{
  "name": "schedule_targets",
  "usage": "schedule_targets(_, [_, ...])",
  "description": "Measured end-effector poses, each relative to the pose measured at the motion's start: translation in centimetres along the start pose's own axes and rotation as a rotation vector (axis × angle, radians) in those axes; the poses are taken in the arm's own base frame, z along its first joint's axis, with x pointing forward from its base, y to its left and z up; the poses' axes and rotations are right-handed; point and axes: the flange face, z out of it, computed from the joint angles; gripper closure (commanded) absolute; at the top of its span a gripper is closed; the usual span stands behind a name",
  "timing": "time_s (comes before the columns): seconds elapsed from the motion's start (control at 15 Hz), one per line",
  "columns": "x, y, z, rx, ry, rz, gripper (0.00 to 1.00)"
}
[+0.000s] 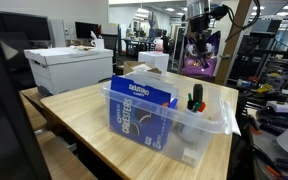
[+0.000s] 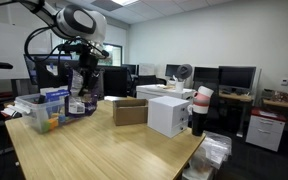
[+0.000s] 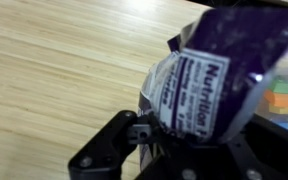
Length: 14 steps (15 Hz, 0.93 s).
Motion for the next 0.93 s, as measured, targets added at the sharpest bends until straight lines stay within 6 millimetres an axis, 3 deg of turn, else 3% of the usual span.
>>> schedule_targets(0.33, [-0.4,-5.1,-3.2,-0.055,0.062,-0.103,0.96])
schedule_targets(0.47, [-1.3,-8.9,-5.6,-0.096,0.115,-0.182,0.96])
schedule_targets(0.73, [-2.0,-11.8,-6.8,-0.108,0.146,-0.273,0.96])
schedule_targets(0.8, [-2.4,-14.4,-7.1,-0.101,0.160,-0.357,0.96])
schedule_targets(0.93, [-2.5,-17.0,-6.0,-0.074,0.147,-0.472,0.96])
